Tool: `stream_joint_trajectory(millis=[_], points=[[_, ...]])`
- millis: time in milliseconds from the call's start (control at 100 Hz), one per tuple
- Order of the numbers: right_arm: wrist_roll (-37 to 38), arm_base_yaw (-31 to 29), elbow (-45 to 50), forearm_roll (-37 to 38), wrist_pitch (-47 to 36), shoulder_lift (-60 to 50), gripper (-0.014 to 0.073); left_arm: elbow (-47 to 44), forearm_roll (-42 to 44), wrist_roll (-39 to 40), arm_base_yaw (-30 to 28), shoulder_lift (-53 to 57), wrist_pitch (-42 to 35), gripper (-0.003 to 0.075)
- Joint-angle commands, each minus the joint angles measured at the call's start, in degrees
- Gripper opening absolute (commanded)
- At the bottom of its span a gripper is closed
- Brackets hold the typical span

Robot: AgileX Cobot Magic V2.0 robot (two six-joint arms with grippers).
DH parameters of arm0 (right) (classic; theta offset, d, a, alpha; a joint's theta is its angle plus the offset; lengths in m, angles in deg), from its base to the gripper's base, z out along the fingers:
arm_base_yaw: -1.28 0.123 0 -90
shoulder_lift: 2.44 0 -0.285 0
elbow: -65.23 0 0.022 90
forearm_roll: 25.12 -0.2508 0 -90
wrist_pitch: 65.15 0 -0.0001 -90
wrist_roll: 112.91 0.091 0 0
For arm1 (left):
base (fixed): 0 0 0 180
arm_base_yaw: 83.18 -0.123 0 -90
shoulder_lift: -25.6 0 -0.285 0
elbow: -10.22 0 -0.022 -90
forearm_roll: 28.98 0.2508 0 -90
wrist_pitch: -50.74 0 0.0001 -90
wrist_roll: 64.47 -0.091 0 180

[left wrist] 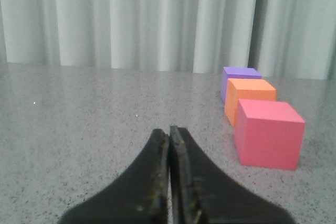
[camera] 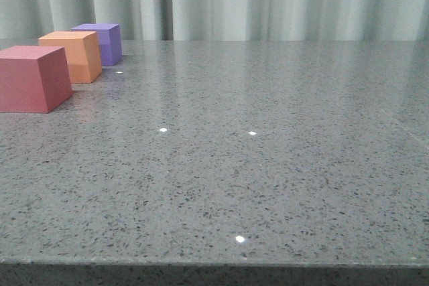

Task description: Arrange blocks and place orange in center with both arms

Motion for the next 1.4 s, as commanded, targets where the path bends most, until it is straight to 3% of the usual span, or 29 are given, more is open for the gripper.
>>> stream_joint_trajectory(millis=[0, 1279, 1389], points=[[-0.45, -0.30, -1.47, 1.03, -4.23, 0.07, -0.0069, -1.45, 0.30, -0.04, -0.26, 1.95, -7.56, -0.0020], [-0.45, -0.30, -1.47, 1.11, -4.23, 0.07, -0.0069, -2.38, 0.25, -0.04, -0.26, 2.06, -7.12, -0.0020], [-3.48, -0.42, -1.47, 0.47, -4.15, -0.13, -0.0069, -2.38, 0.25, -0.04, -0.26, 2.06, -7.12, -0.0020]])
